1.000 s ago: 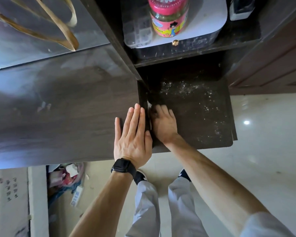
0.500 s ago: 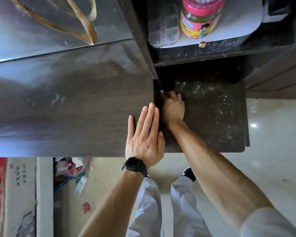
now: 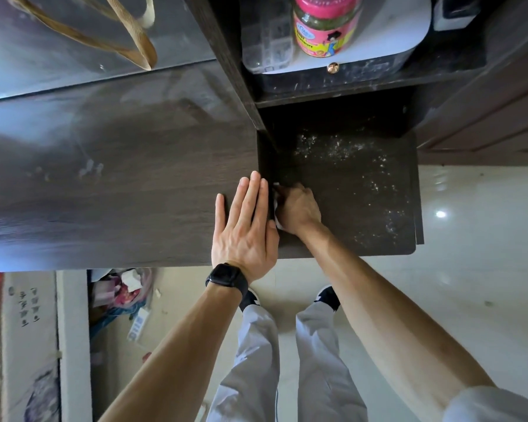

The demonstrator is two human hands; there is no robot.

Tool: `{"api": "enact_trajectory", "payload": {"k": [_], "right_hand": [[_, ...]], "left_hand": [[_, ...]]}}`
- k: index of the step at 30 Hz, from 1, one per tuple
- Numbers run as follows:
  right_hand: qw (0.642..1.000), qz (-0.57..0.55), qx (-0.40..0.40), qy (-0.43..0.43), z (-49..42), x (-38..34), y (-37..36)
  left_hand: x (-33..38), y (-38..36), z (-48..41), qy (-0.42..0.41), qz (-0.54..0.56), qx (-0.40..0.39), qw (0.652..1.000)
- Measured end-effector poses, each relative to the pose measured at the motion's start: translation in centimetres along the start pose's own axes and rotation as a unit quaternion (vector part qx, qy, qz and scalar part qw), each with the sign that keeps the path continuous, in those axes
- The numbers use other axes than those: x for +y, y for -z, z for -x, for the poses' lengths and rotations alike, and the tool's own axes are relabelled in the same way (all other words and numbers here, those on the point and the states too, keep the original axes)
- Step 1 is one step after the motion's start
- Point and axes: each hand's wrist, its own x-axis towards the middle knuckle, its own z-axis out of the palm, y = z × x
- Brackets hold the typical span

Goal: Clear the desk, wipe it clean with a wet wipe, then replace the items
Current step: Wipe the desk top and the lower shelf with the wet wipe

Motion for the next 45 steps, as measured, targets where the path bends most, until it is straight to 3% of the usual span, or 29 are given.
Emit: {"api": "enact_trajectory", "payload": {"k": [3,10,20,25,33,38,42,45], "right_hand": [[0.999,0.006,0.022,0.035,2.6,1.2,-1.1],[0.980,-0.160,0.083,-0.087,-4.6,-2.4,2.0],[0.927,-0.300,0.184,-0.133,-4.6,-4.2,1.5],[0.971,-0.202,0.074,-0.103,-5.3,-3.7,2.7],[0.991,-0.074,0.064,-0.094,-5.8,-2.9,2.8],[0.998,-0.002,0.069,0.001,-0.7,0.6,-1.6],[0.973,0.071,0.108,0.192,7.2,3.3,-3.9],[0.971,0.111,0.125,0.170,4.9,3.5,-4.0]], "left_hand": [[0.1,0.0,0.0,0.002,-0.004,-0.001,1.000],[0.1,-0.2,0.0,0.002,-0.003,0.010,1.000],[-0.1,-0.2,0.0,-0.007,0.005,0.024,1.000],[-0.2,-0.4,0.0,-0.005,0.009,0.029,1.000],[0.0,-0.4,0.1,-0.002,0.010,0.020,1.000],[-0.1,-0.2,0.1,0.003,0.005,0.008,1.000],[0.0,-0.1,0.1,0.005,0.000,0.001,1.000],[0.2,-0.2,0.1,0.006,-0.006,0.008,1.000]]}}
